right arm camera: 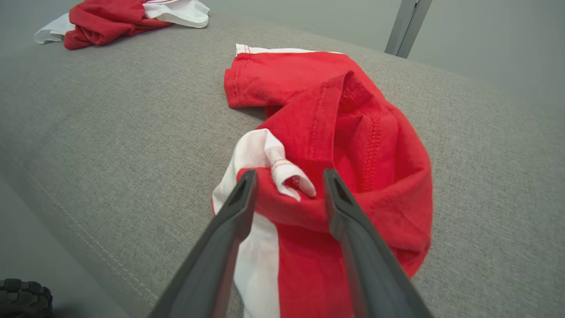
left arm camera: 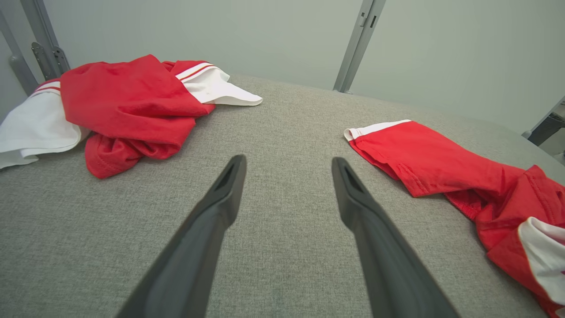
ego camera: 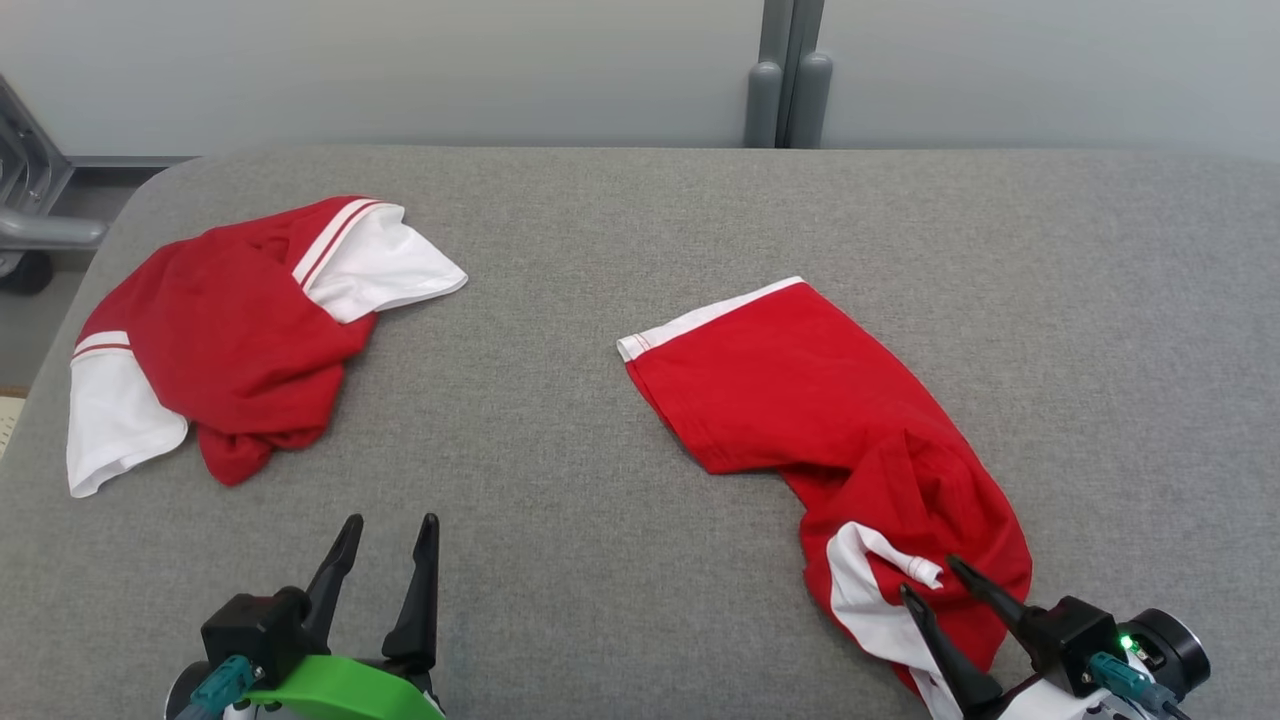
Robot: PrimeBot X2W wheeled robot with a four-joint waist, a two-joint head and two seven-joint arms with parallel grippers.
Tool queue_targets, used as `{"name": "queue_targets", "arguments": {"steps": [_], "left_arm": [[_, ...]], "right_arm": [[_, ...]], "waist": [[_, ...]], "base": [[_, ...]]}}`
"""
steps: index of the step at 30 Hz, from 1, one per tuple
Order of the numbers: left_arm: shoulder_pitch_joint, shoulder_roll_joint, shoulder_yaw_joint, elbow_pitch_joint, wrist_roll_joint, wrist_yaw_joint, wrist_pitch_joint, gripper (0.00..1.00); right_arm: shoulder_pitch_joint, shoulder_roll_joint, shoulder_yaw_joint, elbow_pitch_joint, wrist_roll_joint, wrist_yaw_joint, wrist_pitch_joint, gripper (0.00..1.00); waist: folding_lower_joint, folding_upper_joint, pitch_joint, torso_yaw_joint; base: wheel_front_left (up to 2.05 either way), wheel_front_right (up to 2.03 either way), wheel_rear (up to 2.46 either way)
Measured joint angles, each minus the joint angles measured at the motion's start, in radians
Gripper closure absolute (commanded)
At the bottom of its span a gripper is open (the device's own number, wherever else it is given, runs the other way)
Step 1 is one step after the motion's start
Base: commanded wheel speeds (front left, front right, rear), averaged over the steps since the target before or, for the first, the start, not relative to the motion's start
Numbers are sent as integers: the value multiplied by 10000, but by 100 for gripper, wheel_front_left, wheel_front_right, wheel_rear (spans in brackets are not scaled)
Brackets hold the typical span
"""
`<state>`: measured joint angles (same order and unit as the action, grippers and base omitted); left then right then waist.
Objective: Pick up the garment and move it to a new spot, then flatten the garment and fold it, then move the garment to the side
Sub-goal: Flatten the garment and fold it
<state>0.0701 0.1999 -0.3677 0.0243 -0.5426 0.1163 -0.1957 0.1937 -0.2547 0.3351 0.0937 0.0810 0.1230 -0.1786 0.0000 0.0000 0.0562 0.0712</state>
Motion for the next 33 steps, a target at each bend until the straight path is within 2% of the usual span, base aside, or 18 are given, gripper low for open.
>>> {"name": "queue_targets", "arguments": {"steps": [1,2,4,5,6,7,9,15,21,26,29,33], "left_arm": [[23,0,6,-10,0,0,0,0],[47,-2,12,-15,0,0,0,0],[110,-15,27,-25,0,2,0,0],[135,-33,42,-29,0,2,0,0],[135,-48,61,-35,0,2,0,0],[136,-61,69,-42,0,2,0,0],[136,-81,69,-48,0,2,0,0],[136,-242,-13,-40,0,2,12,0],[130,-291,-282,23,0,8,29,0],[97,-311,-656,176,21,-240,100,0],[-36,-290,-828,337,107,-445,100,0],[-381,-255,-915,579,199,-711,100,0]], "right_arm": [[-6,-8,17,-4,0,2,50,35],[-10,-21,38,-2,6,2,125,52],[-12,-58,69,2,27,2,224,63],[-34,-84,71,4,92,2,274,82],[-51,-105,71,6,111,2,320,88],[-76,-136,71,6,113,2,351,88],[-109,-167,67,4,132,2,393,100],[-717,-136,343,-744,577,2,520,100],[-2796,-529,2336,-2316,957,10,1216,100],[-4829,-941,3509,-2930,1430,13,2228,100],[-6009,-1007,3800,-2966,1902,15,2909,100],[-7530,-1022,3582,-2702,2615,15,3609,100]], "waist": [[0,0,8,7],[0,0,16,15],[0,0,28,32],[0,0,35,47],[0,0,39,53],[0,0,40,59],[0,0,39,66],[0,0,-8,225],[0,0,-110,528],[0,0,-177,927],[0,0,-202,1229],[0,0,-216,1664]], "base": [[0,0,0],[0,0,0],[0,0,0],[0,0,0],[0,0,0],[0,0,0],[0,0,0],[0,0,0],[0,0,0],[0,0,0],[0,0,0],[0,0,0]]}}
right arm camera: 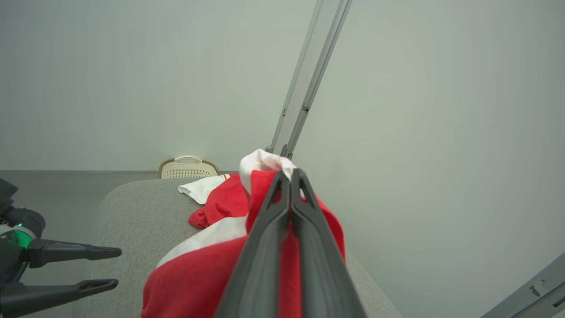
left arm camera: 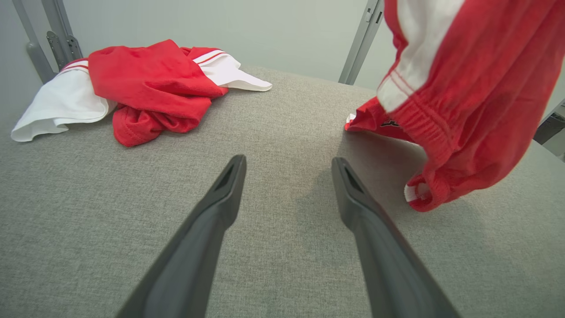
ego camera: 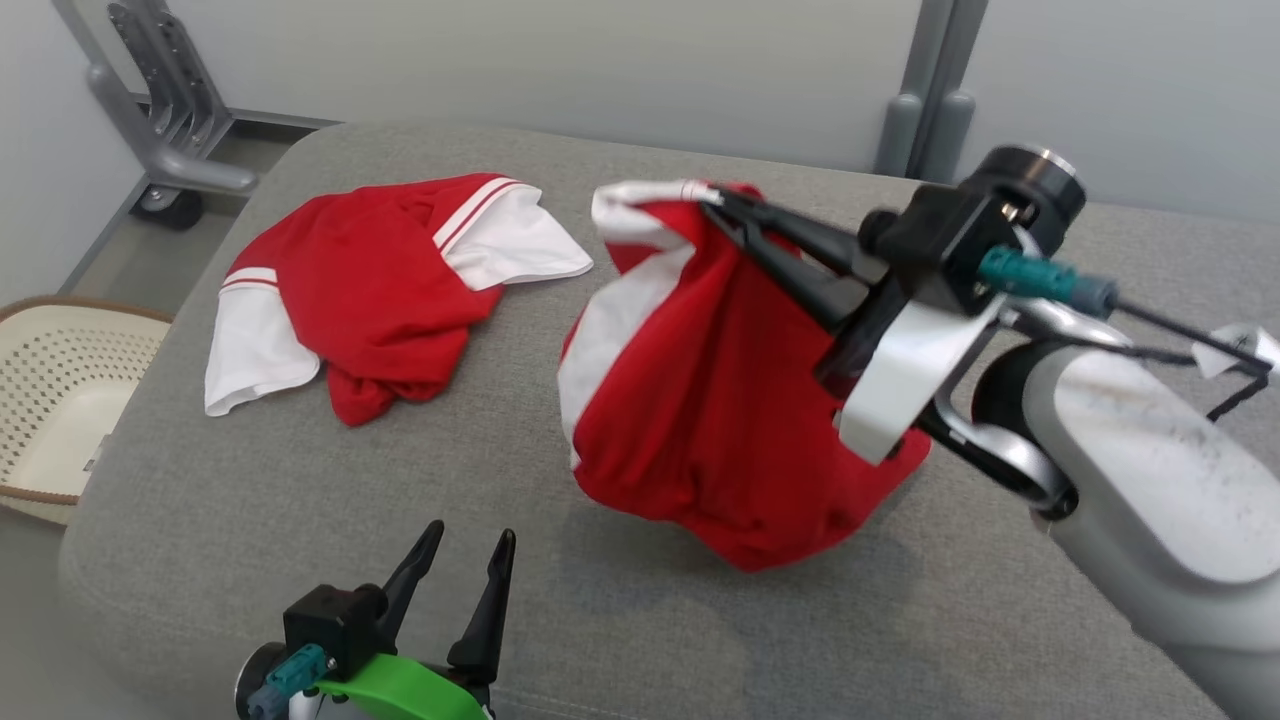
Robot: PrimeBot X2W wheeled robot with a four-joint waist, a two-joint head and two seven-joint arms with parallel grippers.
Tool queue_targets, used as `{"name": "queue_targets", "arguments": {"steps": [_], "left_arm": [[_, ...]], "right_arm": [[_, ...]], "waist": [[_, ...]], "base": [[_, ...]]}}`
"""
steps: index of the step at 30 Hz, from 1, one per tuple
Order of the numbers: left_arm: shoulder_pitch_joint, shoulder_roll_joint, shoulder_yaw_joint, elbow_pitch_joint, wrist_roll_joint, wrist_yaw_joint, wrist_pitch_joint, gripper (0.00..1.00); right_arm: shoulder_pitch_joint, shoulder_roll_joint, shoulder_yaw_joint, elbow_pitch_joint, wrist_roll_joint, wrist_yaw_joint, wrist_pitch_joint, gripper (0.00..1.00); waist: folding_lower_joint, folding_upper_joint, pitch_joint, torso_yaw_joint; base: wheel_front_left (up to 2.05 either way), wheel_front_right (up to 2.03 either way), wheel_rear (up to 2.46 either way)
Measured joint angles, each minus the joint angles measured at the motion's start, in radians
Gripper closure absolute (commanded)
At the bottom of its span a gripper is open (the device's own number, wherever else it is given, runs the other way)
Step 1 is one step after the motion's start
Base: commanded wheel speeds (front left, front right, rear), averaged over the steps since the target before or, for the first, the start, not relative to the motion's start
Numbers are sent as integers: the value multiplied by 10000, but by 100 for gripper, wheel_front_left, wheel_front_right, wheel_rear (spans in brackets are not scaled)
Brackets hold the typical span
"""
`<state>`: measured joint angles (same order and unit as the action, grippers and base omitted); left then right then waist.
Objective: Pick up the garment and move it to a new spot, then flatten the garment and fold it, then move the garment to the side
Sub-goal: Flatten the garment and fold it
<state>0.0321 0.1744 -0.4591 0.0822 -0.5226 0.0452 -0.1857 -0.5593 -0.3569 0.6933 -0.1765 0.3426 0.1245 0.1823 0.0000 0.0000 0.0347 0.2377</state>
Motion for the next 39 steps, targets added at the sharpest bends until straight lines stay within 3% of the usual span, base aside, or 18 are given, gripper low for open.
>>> {"name": "queue_targets", "arguments": {"steps": [11,17,23,30,39], "left_arm": [[-218,54,109,849,63,-190,-58,0],[-219,44,405,1049,25,-134,-201,0],[-127,81,688,1160,-63,-48,-305,0],[-56,226,905,1172,-125,2,-357,0],[-48,297,965,976,-107,6,-403,0]], "right_arm": [[-3023,-119,-583,1756,1220,0,1193,100],[-3188,-897,-642,2332,1827,0,1352,100],[-1789,-1659,-368,2316,2656,0,1248,100],[941,-2301,-1191,2844,3327,-77,681,100],[2818,-2468,-1689,2976,3590,-466,-483,100]], "waist": [[0,0,-83,1057],[0,0,-145,1068],[0,0,-190,705],[0,0,-189,7],[0,1,33,-1054]], "base": [[0,0,0],[0,0,0],[0,0,0],[0,0,0],[0,0,0]]}}
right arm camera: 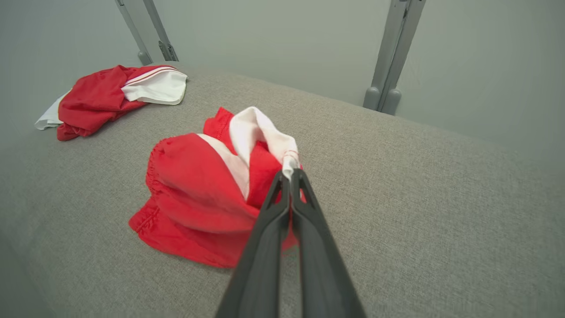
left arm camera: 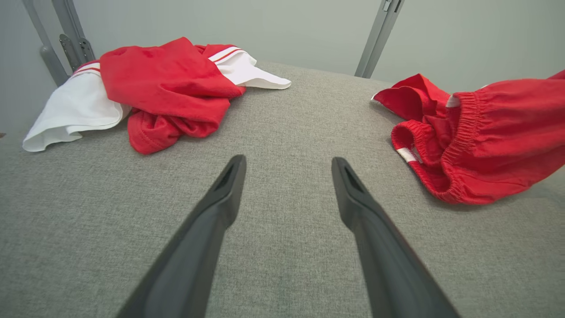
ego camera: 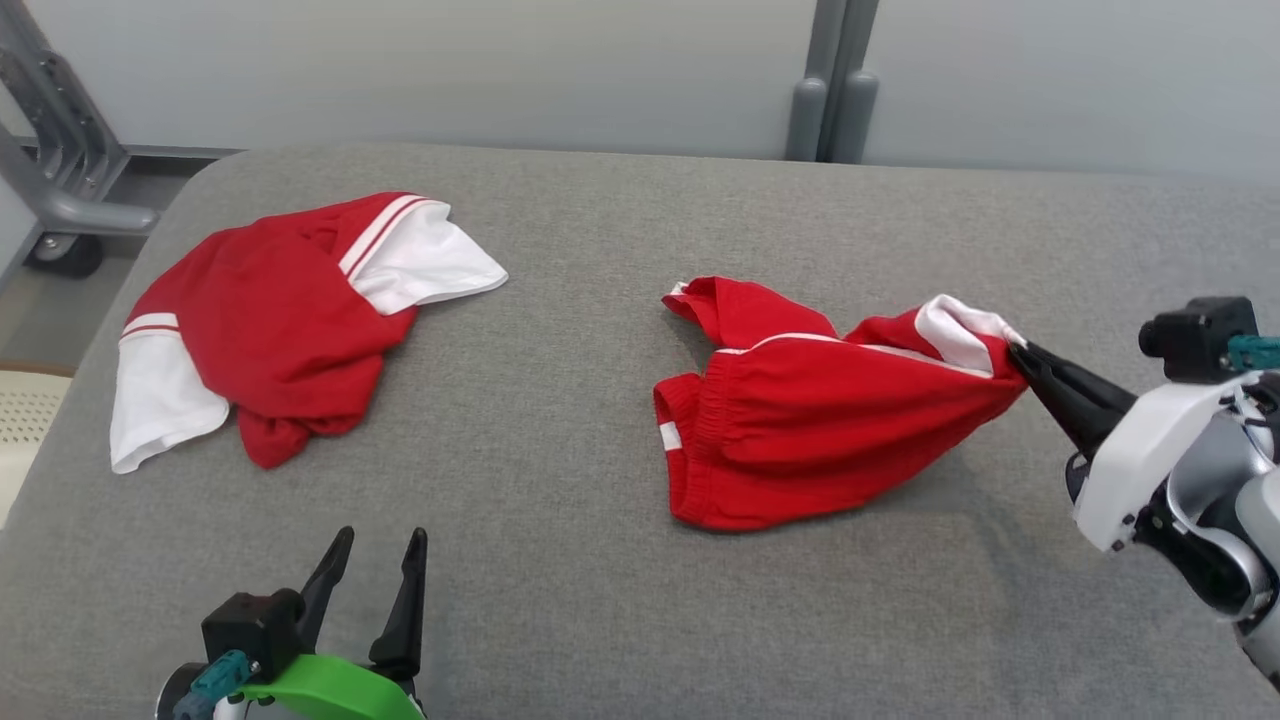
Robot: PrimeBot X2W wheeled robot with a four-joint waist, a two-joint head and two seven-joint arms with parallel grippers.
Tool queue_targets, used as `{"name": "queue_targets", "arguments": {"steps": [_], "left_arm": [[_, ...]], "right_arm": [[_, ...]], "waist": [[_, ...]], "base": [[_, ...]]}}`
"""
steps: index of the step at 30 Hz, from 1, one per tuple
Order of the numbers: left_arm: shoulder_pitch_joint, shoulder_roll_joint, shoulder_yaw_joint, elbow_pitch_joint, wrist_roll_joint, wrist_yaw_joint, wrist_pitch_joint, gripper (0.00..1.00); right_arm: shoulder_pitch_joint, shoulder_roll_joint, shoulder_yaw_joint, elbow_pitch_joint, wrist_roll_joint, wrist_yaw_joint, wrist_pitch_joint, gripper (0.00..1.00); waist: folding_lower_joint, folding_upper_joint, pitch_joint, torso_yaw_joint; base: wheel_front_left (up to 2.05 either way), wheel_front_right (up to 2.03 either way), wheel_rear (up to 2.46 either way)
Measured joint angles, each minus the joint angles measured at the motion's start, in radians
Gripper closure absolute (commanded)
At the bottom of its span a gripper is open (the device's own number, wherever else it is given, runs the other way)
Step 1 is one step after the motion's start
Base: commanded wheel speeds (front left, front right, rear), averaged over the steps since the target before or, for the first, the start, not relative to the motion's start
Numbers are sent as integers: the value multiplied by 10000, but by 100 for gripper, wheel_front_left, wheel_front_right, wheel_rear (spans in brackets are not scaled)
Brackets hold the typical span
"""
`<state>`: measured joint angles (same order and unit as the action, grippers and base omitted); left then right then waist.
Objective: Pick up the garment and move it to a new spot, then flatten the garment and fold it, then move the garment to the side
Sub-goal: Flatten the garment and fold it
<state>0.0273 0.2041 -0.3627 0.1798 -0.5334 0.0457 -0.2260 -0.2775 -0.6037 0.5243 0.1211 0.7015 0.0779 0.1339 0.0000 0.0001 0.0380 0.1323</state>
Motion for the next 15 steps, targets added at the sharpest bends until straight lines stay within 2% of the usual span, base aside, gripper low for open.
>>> {"name": "queue_targets", "arguments": {"steps": [12,13,14,15], "left_arm": [[-131,-2,-82,-40,94,-4,-40,0],[-171,0,-117,-36,94,-4,-40,0],[-209,-2,-159,-40,102,-6,-40,0],[-237,-4,-199,-38,104,-10,-38,0]], "right_arm": [[1682,151,-19,430,84,-90,-1716,99],[1759,173,4,477,29,-90,-1847,91],[1858,201,15,531,-13,-92,-1964,76],[1934,255,33,594,-38,-92,-2057,69]], "waist": [[1,0,503,-1011],[0,0,544,-1060],[1,0,580,-1101],[1,0,617,-1134]], "base": [[0,0,0],[0,0,0],[0,0,0],[0,0,0]]}}
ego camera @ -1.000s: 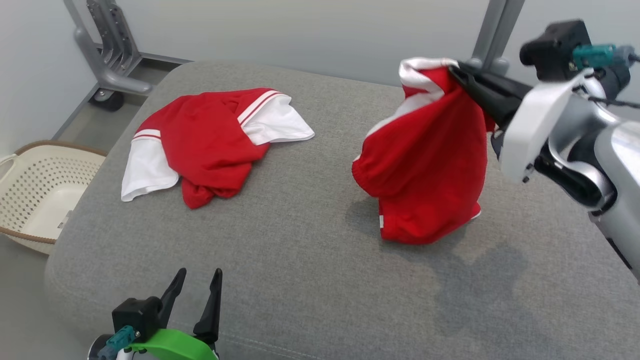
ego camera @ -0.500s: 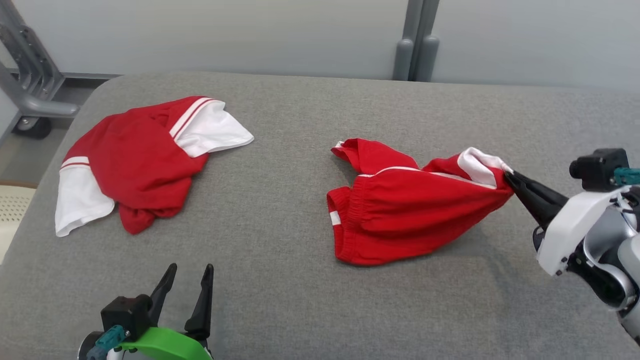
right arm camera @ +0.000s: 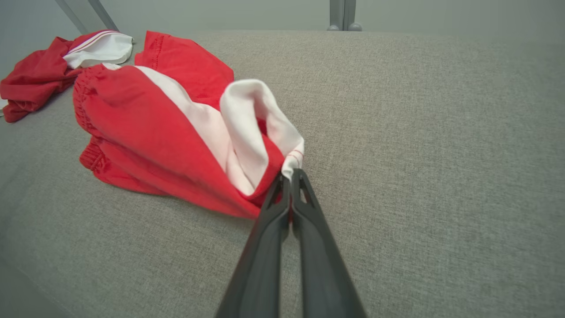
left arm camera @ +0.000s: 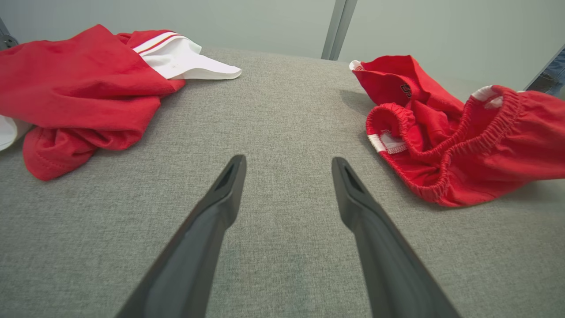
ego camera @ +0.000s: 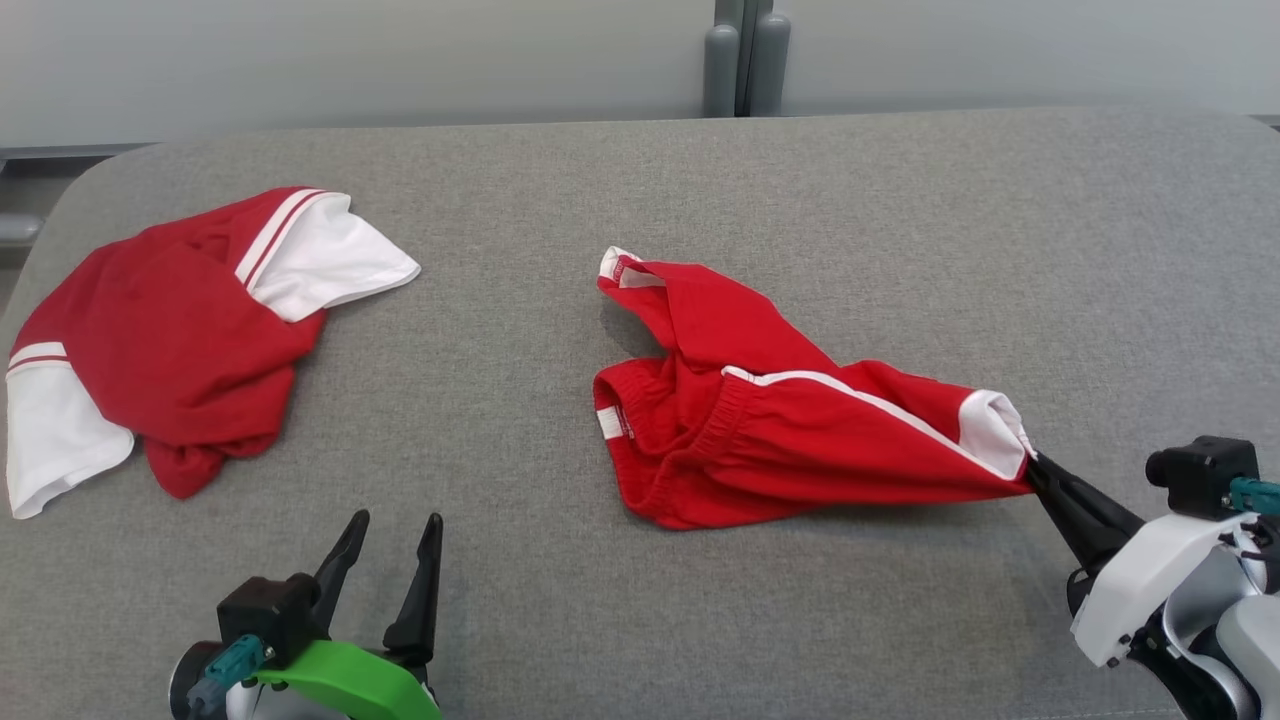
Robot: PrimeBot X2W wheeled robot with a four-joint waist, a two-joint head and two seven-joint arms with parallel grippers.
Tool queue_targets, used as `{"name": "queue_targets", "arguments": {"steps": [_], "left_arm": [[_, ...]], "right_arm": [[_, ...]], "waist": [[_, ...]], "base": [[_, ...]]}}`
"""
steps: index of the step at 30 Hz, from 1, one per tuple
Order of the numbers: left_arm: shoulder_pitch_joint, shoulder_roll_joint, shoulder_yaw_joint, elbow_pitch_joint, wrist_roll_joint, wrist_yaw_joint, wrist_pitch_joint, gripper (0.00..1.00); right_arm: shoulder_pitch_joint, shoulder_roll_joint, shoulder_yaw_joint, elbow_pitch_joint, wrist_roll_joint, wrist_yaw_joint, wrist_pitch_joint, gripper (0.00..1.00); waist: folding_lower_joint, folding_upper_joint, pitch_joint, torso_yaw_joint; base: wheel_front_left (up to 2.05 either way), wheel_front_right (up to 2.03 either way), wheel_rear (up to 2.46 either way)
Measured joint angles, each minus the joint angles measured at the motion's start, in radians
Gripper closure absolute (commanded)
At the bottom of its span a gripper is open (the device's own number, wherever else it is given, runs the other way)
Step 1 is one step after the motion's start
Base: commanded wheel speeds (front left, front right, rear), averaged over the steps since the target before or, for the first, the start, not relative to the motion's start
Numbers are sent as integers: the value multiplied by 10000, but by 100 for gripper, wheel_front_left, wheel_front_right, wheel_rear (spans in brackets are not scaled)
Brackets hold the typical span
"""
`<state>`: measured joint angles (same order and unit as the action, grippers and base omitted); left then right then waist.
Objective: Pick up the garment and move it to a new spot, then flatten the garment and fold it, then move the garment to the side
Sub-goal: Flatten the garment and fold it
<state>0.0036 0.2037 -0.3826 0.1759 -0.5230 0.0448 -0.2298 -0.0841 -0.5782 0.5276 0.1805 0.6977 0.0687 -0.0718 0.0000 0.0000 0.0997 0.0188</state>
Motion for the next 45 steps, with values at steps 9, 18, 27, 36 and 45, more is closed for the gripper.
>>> {"name": "queue_targets", "arguments": {"steps": [9,18,27,36,45], "left_arm": [[-92,-13,-88,69,59,-17,2,0],[-90,-63,-104,257,59,-17,2,0],[-83,-182,-146,259,58,-17,2,0],[-85,-240,-385,138,59,-23,104,0],[-95,-228,-382,86,61,-48,150,0]], "right_arm": [[528,-12,58,560,-568,-184,-876,0],[1106,-274,56,1160,-920,-443,-1319,0],[1366,-151,2,1243,-888,-439,-1492,37],[1314,341,12,1453,-731,-337,-1569,60],[982,487,86,1862,-802,-249,-1611,53]], "waist": [[0,0,112,-42],[0,0,-156,-10],[0,0,-337,-34],[0,0,-193,86],[0,0,-53,317]], "base": [[0,0,0],[0,0,0],[0,0,0],[0,0,0],[0,0,0]]}}
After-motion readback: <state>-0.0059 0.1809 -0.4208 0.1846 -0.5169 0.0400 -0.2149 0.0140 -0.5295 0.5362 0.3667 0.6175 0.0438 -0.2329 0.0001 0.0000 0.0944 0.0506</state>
